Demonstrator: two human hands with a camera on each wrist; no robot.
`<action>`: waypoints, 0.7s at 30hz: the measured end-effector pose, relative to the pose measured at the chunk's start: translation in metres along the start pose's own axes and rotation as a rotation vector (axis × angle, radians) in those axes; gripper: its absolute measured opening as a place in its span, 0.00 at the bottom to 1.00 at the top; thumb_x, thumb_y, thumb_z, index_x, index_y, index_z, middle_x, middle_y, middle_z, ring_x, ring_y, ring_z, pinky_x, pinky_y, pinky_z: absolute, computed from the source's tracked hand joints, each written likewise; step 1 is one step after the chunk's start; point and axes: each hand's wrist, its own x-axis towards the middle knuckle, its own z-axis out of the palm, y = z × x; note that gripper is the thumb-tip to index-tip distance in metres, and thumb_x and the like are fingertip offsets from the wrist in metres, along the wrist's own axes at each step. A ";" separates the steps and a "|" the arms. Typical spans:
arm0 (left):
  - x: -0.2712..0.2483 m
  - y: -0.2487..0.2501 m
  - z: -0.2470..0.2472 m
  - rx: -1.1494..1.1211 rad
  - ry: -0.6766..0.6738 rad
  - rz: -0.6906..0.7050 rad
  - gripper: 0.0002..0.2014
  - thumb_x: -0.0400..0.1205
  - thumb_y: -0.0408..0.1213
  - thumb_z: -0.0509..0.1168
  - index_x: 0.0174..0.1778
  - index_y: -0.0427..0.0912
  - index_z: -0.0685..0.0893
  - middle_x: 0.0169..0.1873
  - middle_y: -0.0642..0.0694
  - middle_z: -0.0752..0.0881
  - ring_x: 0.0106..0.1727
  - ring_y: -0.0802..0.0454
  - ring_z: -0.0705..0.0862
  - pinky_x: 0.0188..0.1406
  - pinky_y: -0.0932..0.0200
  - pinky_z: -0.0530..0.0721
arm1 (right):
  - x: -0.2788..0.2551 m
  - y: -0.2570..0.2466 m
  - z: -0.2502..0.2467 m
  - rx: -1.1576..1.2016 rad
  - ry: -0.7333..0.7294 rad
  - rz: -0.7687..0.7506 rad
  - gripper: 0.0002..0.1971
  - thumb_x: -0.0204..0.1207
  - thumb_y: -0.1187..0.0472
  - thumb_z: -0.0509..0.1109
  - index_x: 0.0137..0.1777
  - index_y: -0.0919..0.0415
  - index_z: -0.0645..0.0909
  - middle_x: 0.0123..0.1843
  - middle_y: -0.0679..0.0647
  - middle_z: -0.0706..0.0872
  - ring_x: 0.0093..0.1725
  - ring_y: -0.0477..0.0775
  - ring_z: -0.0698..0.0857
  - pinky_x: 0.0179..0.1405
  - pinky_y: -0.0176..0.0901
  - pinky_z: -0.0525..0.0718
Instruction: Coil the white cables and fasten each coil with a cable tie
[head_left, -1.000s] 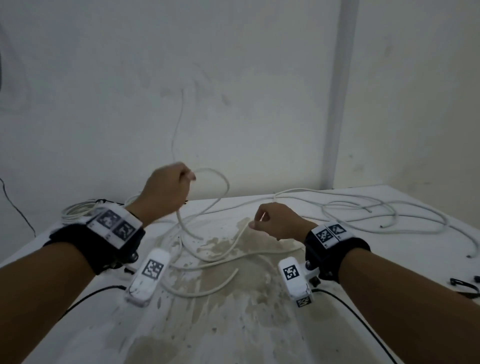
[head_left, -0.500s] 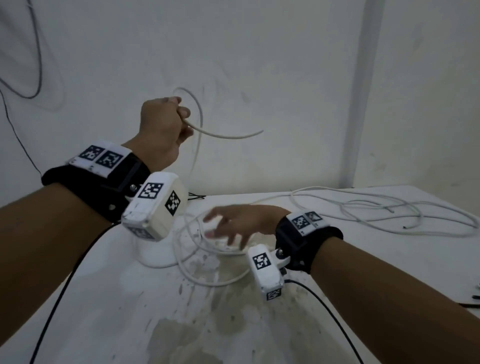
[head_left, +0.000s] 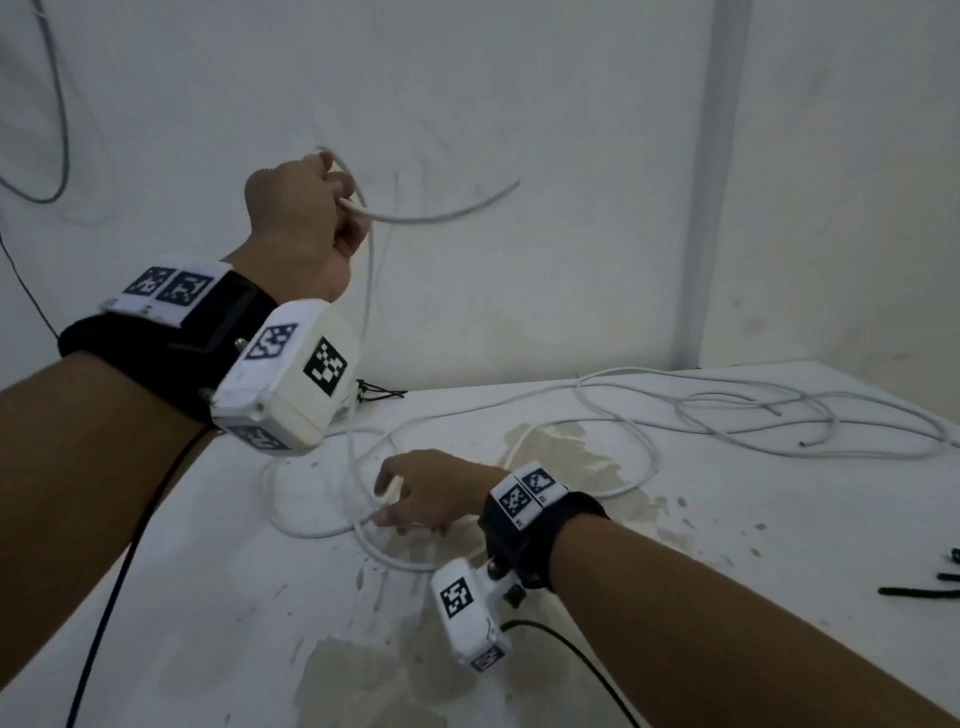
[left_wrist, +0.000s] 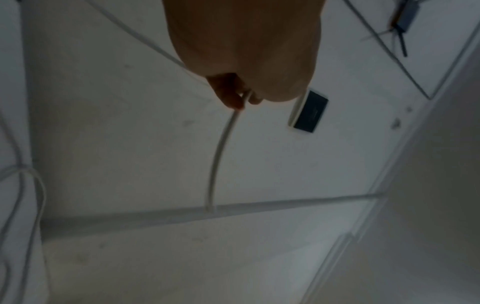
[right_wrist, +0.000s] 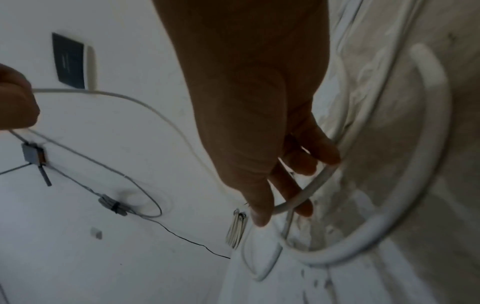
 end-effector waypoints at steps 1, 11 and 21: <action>0.005 -0.001 -0.003 0.199 0.030 0.065 0.15 0.89 0.31 0.52 0.41 0.44 0.80 0.28 0.48 0.78 0.22 0.55 0.70 0.23 0.64 0.70 | 0.000 0.002 0.000 -0.072 -0.003 -0.014 0.16 0.81 0.51 0.72 0.60 0.63 0.84 0.45 0.55 0.92 0.39 0.52 0.88 0.27 0.39 0.82; -0.002 -0.067 -0.050 1.810 -1.083 0.154 0.21 0.85 0.36 0.61 0.73 0.58 0.78 0.45 0.55 0.87 0.43 0.56 0.82 0.44 0.60 0.77 | -0.024 -0.003 -0.067 -0.185 0.637 -0.041 0.19 0.88 0.52 0.56 0.47 0.59 0.86 0.46 0.55 0.90 0.46 0.59 0.86 0.50 0.53 0.83; 0.011 -0.071 -0.048 1.847 -0.493 0.583 0.16 0.88 0.50 0.55 0.40 0.47 0.79 0.43 0.42 0.86 0.45 0.39 0.81 0.45 0.50 0.77 | -0.053 0.058 -0.060 -0.231 0.836 0.206 0.17 0.82 0.44 0.65 0.36 0.55 0.75 0.33 0.49 0.81 0.37 0.57 0.82 0.35 0.44 0.71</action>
